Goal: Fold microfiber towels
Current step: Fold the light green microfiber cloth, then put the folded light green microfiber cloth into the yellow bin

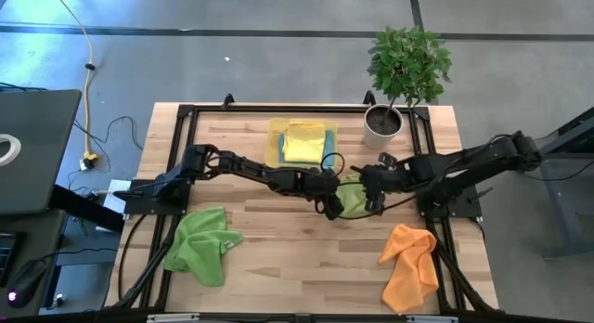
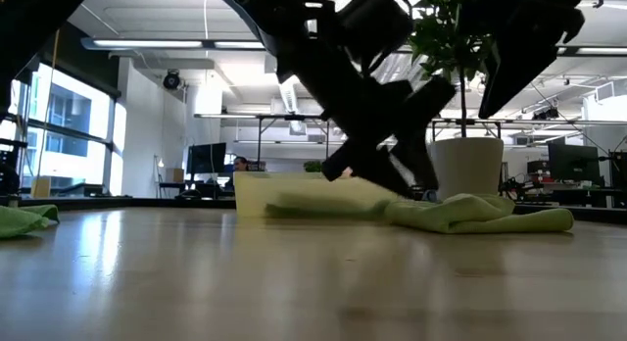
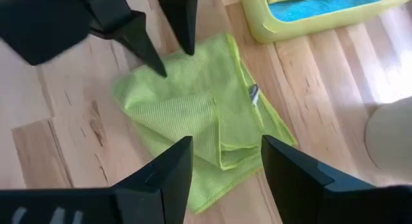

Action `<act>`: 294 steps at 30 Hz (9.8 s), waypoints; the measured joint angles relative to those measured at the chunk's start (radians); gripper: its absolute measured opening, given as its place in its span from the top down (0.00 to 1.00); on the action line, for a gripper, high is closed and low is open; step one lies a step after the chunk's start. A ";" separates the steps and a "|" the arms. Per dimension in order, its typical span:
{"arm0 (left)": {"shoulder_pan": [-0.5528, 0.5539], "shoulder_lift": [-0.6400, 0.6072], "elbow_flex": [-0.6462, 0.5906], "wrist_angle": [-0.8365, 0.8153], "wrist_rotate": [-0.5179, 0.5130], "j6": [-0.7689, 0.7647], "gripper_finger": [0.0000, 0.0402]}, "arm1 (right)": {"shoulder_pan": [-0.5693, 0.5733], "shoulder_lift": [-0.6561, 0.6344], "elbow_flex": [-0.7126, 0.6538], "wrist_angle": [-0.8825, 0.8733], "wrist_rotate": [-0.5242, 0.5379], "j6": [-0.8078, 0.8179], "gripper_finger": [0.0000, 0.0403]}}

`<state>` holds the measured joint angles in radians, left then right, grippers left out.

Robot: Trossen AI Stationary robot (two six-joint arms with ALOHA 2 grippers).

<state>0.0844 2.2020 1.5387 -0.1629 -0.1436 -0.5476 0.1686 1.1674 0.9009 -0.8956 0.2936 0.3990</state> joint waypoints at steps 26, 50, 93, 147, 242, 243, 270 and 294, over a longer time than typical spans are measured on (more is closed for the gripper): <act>-0.061 -0.025 0.007 -0.228 -0.116 0.364 0.59 | -0.124 0.043 0.000 0.085 -0.142 0.023 0.61; -0.043 0.051 0.016 -0.314 -0.054 0.397 0.59 | -0.140 0.112 0.000 0.217 -0.184 0.275 0.61; -0.037 -0.085 -0.121 -0.445 0.020 0.289 0.59 | -0.156 -0.302 -0.455 0.665 -0.146 0.191 0.67; -0.011 -0.085 -0.119 -0.440 0.087 0.155 0.59 | -0.233 0.561 -0.377 1.388 -0.740 -0.127 0.70; -0.025 -0.237 -0.036 -0.653 0.150 -0.446 0.57 | -0.215 -1.164 -0.770 0.521 0.013 0.179 0.51; -0.025 -0.237 -0.036 -0.638 0.142 -0.446 0.57 | -0.215 -1.157 -0.771 0.516 0.021 0.183 0.51; -0.047 -0.237 -0.036 -0.257 0.106 -0.367 0.57 | -0.215 -1.147 -0.771 0.502 0.065 0.090 0.51; -0.149 -0.229 -0.037 -0.539 -0.143 -0.533 0.24 | -0.215 -1.147 -0.770 0.501 0.063 0.090 0.51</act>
<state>-0.0646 1.9728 1.5021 -0.7017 -0.2865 -1.0810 -0.0463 0.0204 0.1307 -0.3950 0.3562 0.4892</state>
